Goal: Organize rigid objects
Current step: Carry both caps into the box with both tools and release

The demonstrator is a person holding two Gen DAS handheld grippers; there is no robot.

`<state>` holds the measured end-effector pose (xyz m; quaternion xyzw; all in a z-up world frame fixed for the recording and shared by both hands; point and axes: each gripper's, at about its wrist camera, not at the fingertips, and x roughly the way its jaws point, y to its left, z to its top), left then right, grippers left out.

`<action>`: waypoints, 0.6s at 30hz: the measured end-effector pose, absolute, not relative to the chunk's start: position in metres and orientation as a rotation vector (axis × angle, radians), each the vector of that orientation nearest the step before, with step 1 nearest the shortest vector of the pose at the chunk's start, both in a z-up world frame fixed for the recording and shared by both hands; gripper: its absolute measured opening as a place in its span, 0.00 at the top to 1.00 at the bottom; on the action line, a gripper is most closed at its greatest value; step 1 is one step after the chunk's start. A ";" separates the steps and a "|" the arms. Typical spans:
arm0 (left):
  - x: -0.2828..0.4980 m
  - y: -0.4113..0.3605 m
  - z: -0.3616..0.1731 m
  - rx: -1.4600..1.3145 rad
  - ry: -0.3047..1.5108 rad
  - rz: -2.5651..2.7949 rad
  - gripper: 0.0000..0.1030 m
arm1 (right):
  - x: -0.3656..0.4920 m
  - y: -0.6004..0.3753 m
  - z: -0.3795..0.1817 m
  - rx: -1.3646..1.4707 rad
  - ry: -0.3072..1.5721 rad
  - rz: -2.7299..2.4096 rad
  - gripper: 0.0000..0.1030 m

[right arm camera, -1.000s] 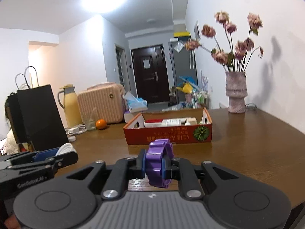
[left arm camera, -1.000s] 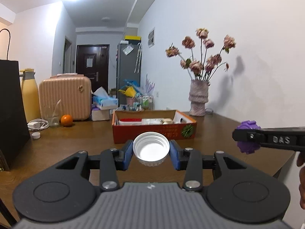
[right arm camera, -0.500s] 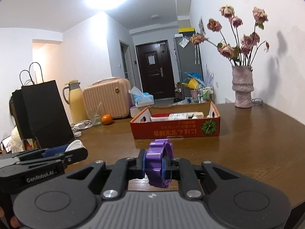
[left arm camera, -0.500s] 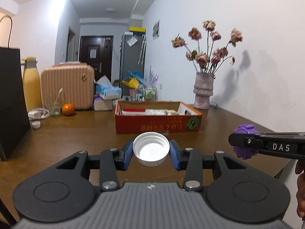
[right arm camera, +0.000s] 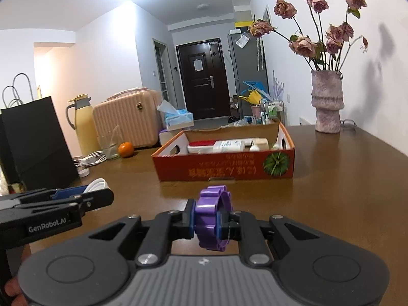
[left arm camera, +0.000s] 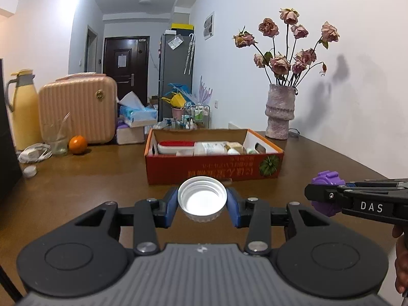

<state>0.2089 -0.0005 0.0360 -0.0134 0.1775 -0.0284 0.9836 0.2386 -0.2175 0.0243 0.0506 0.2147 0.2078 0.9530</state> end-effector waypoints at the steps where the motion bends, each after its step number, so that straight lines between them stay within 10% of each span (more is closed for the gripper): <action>1: 0.218 0.000 0.038 -0.025 0.353 -0.057 0.60 | 0.249 -0.217 0.026 0.094 0.432 0.423 0.86; 18: 0.452 0.003 0.044 -0.003 0.491 -0.150 0.60 | 0.485 -0.199 0.042 0.187 0.522 0.556 0.86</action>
